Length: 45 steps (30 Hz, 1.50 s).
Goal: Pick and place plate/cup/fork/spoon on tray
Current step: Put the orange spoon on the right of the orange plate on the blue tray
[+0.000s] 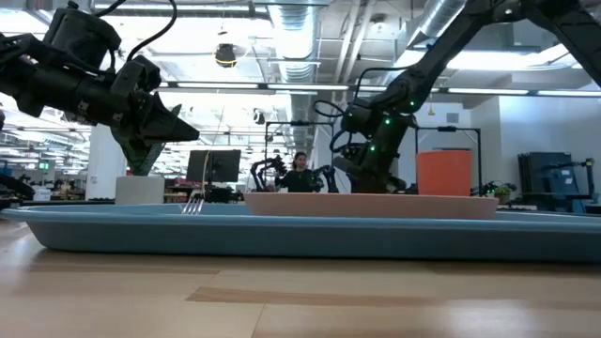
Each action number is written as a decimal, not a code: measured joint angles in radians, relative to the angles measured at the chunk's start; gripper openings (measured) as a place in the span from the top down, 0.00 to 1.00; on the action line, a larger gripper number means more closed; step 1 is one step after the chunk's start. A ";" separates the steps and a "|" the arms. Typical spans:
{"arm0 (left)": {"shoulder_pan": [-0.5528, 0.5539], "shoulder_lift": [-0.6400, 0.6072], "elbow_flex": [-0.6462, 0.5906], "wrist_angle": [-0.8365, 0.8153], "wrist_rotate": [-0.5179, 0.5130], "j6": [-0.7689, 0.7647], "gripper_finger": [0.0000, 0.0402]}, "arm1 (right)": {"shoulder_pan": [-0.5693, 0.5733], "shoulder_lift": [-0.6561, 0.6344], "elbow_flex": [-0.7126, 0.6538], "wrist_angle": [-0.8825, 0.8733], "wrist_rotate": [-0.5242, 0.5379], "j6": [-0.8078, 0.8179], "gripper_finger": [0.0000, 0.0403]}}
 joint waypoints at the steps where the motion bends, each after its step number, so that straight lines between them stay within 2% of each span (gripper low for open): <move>1: 0.000 0.000 0.000 0.000 0.000 0.000 0.98 | -0.001 0.000 0.000 -0.001 0.000 0.005 0.71; 6: 0.000 0.000 0.000 0.000 -0.001 0.000 0.98 | -0.002 0.008 0.002 -0.001 -0.026 0.049 0.73; 29: 0.000 0.000 0.000 -0.001 -0.001 -0.023 0.98 | 0.051 0.008 0.003 -0.030 0.029 0.083 0.73; 34: 0.000 0.000 0.000 -0.002 -0.001 -0.028 0.98 | 0.046 0.008 0.003 -0.024 0.043 0.068 0.77; 38: 0.000 0.000 0.000 -0.002 -0.001 -0.029 0.98 | 0.048 0.008 0.004 -0.032 0.016 0.068 0.81; 45: 0.000 0.000 0.000 -0.002 -0.001 -0.029 0.98 | 0.069 0.008 0.006 -0.098 0.014 0.082 0.80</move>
